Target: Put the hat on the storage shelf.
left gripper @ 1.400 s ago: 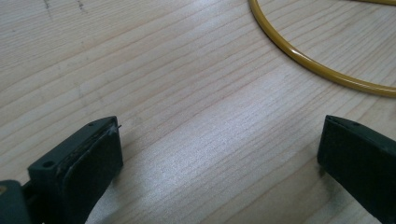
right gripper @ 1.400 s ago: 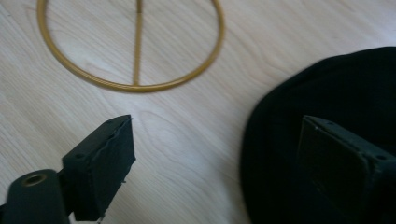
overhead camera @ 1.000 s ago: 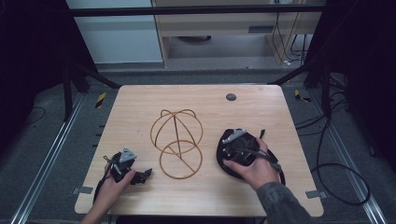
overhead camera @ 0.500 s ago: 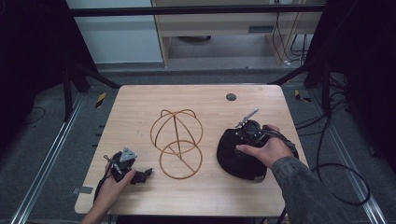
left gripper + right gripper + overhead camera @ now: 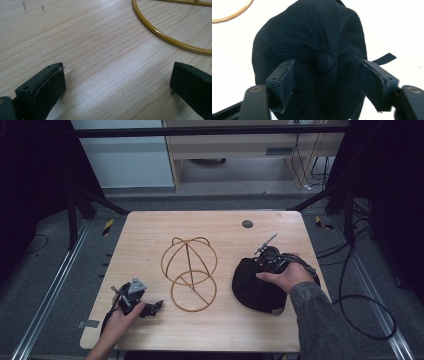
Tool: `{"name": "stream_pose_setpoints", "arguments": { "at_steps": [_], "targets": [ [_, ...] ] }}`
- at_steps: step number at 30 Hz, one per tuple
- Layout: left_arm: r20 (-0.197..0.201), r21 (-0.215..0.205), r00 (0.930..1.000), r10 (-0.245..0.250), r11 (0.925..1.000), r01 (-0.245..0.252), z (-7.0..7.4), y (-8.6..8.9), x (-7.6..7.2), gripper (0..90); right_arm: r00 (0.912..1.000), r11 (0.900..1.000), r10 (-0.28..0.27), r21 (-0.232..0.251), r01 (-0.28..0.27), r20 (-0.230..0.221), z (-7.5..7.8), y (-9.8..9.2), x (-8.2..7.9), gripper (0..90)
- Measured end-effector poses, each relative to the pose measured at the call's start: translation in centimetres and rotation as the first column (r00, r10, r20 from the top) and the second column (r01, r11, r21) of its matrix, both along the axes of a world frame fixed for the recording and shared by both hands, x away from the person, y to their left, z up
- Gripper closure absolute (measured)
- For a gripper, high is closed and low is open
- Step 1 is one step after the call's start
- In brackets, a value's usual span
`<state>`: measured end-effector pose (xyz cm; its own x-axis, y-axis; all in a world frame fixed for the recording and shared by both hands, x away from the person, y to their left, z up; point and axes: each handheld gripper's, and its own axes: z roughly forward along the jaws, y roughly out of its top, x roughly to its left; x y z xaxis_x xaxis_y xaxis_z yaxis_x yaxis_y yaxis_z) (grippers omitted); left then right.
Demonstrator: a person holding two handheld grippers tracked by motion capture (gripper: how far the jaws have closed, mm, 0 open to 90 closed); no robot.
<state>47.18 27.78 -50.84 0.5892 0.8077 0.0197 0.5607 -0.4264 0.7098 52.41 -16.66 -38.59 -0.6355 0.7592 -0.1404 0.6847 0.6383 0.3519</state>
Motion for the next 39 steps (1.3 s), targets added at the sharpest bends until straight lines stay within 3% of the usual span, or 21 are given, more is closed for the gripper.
{"name": "stream_pose_setpoints", "arguments": {
  "at_steps": [5, 9, 12, 20, 29, 39],
  "targets": [
    [0.002, -0.001, 1.0000, -0.001, 1.0000, 0.001, 0.0, 0.0, 0.0, 0.0, 0.9993, 1.000, 0.017, -0.016, -0.017, -0.034, -0.7, 0.0, 0.4, 43.6],
    [0.003, -0.002, 1.0000, -0.001, 1.0000, 0.001, 0.0, -0.1, 0.0, 0.0, 0.9990, 1.000, 0.018, 0.004, -0.018, -0.041, -0.6, -0.3, 0.8, 54.7],
    [0.003, -0.001, 1.0000, -0.002, 1.0000, 0.002, 0.0, -0.1, 0.0, 0.0, 0.9985, 0.999, 0.023, 0.032, -0.022, -0.049, -0.6, -0.5, 1.2, 56.9],
    [0.004, -0.001, 1.0000, -0.002, 1.0000, 0.002, 0.0, -0.1, 0.1, 0.0, 0.9964, 0.998, 0.057, 0.031, -0.055, -0.063, -0.7, -0.3, 1.5, 74.7],
    [0.004, -0.002, 1.0000, -0.003, 1.0000, 0.003, 0.0, -0.1, 0.1, 0.0, 0.9986, 0.997, 0.051, 0.055, -0.050, -0.017, 0.9, -0.6, 0.5, 77.1],
    [0.004, -0.001, 1.0000, -0.004, 1.0000, 0.004, 0.0, -0.1, 0.1, 0.0, 0.9976, 0.990, 0.037, 0.133, -0.044, 0.059, 4.0, -1.6, -1.3, 77.4]
  ]
}}
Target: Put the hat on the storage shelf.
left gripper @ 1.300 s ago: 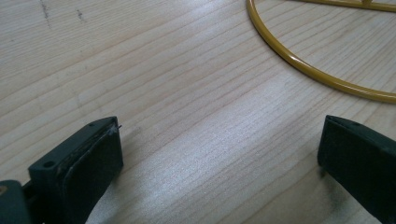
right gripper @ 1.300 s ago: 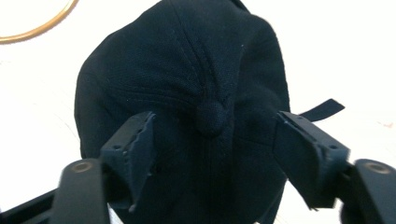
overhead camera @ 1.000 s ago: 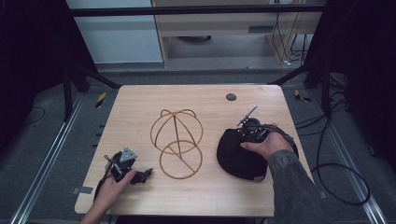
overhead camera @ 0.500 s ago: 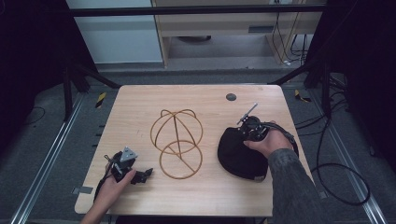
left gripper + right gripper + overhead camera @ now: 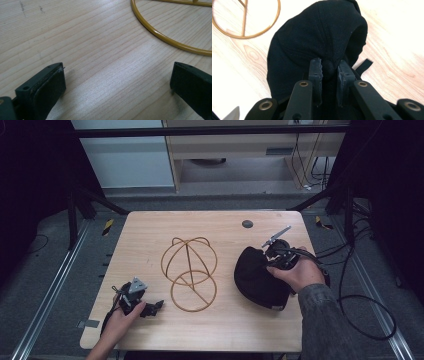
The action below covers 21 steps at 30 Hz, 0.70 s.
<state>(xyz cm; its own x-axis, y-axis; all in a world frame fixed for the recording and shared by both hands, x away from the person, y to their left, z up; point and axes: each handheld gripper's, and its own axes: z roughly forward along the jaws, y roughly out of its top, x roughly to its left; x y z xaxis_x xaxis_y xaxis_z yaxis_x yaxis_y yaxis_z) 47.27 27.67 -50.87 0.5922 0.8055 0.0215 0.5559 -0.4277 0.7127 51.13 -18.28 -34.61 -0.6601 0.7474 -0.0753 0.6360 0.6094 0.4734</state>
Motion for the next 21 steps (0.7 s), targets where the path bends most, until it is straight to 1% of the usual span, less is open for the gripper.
{"name": "stream_pose_setpoints", "arguments": {
  "at_steps": [3, 8, 11, 16, 17, 20, 21],
  "targets": [
    [0.000, 0.000, 1.0000, 0.000, 1.0000, 0.000, 0.0, 0.0, 0.0, 0.0, 0.9998, 1.000, -0.003, 0.021, 0.003, 0.019, 0.6, -0.3, -0.5, 77.4],
    [0.000, 0.000, 1.0000, -0.003, 1.0000, 0.003, 0.0, 0.0, 0.0, 0.0, 0.9992, 0.998, -0.004, 0.068, 0.001, 0.039, 0.9, -0.5, -1.2, 77.5],
    [0.001, 0.000, 1.0000, -0.003, 1.0000, 0.003, 0.0, 0.0, 0.0, 0.0, 0.9984, 0.997, 0.003, 0.082, -0.008, 0.057, 1.2, -0.3, -1.5, 77.5],
    [0.000, 0.000, 1.0000, -0.003, 1.0000, 0.003, 0.0, 0.0, 0.0, 0.0, 0.9978, 0.995, 0.009, 0.094, -0.015, 0.065, 1.9, -0.2, -2.0, 77.5],
    [0.000, 0.000, 1.0000, -0.003, 1.0000, 0.003, 0.0, 0.0, 0.0, 0.0, 0.9970, 0.994, 0.011, 0.106, -0.019, 0.077, 2.3, -0.3, -2.2, 77.5],
    [0.000, 0.000, 1.0000, -0.005, 1.0000, 0.005, 0.0, 0.0, 0.0, 0.0, 0.9968, 0.993, 0.006, 0.116, -0.015, 0.079, 2.8, -0.3, -2.5, 77.6],
    [0.000, 0.000, 0.9999, -0.010, 0.9999, 0.010, 0.0, 0.1, 0.0, 0.0, 0.9965, 0.993, 0.008, 0.113, -0.017, 0.083, 3.0, -0.4, -2.5, 77.6]
  ]
}}
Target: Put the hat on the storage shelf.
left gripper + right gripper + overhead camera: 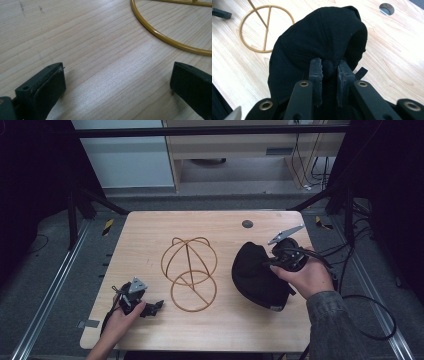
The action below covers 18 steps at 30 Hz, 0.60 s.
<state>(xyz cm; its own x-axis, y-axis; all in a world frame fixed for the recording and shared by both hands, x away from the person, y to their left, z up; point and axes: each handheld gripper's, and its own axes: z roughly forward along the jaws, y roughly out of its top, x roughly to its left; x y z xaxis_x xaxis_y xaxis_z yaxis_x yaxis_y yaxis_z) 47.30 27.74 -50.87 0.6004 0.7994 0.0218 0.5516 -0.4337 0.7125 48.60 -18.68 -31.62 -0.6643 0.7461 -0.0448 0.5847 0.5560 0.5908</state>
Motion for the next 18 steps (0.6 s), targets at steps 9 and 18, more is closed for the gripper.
{"name": "stream_pose_setpoints", "arguments": {
  "at_steps": [9, 18],
  "targets": [
    [0.000, 0.000, 1.0000, -0.006, 1.0000, 0.006, 0.0, 0.0, 0.0, 0.0, 0.9999, 1.000, 0.004, 0.010, -0.004, 0.014, 1.6, 0.1, -0.3, 77.6],
    [-0.003, -0.001, 0.9999, 0.016, 0.9999, -0.016, 0.0, -0.2, 0.1, 0.0, 0.9991, 0.999, 0.013, 0.042, -0.015, 0.040, 3.3, 0.0, -0.8, 77.6]
  ]
}}
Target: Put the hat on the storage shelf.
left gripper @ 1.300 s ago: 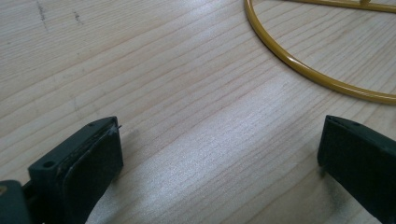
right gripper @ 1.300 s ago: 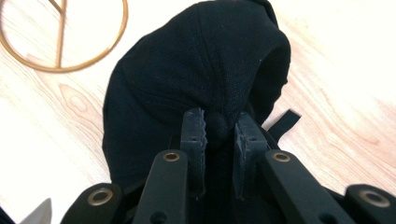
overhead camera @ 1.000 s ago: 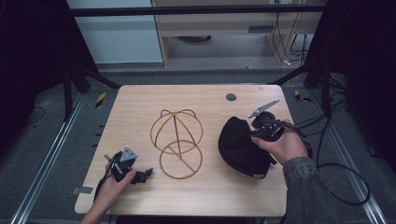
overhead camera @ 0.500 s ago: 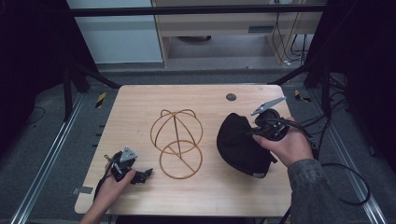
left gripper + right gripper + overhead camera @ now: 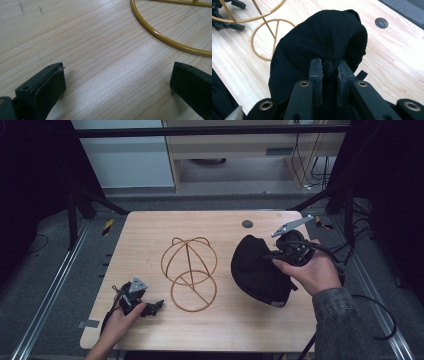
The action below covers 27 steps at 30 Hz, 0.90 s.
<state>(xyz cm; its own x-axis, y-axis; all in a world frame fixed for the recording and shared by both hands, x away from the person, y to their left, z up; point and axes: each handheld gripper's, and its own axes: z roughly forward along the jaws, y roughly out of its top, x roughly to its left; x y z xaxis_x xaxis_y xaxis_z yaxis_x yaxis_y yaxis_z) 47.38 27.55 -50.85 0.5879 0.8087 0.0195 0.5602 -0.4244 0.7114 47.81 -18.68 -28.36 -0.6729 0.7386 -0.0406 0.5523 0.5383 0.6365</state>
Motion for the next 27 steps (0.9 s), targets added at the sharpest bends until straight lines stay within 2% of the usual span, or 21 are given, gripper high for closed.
{"name": "stream_pose_setpoints", "arguments": {
  "at_steps": [3, 11, 17, 27],
  "targets": [
    [-0.004, 0.001, 0.9999, 0.012, 0.9999, -0.012, 0.0, -0.1, 0.0, 0.0, 1.0000, 1.000, 0.003, 0.005, -0.003, 0.009, 0.3, 0.0, -0.3, 77.6],
    [-0.005, 0.001, 1.0000, 0.008, 1.0000, -0.008, 0.0, -0.1, 0.1, 0.0, 0.9994, 0.999, 0.015, 0.041, -0.016, 0.032, 1.1, 0.1, -1.0, 77.7],
    [-0.004, 0.001, 1.0000, 0.004, 1.0000, -0.004, 0.0, -0.1, 0.1, 0.0, 0.9992, 0.999, 0.015, 0.040, -0.016, 0.038, 1.4, 0.3, -1.3, 77.7],
    [0.000, -0.001, 1.0000, 0.007, 1.0000, -0.007, 0.0, -0.1, 0.1, 0.0, 0.9972, 0.998, 0.029, 0.058, -0.033, 0.069, 3.2, 0.6, -1.8, 77.8]
  ]
}}
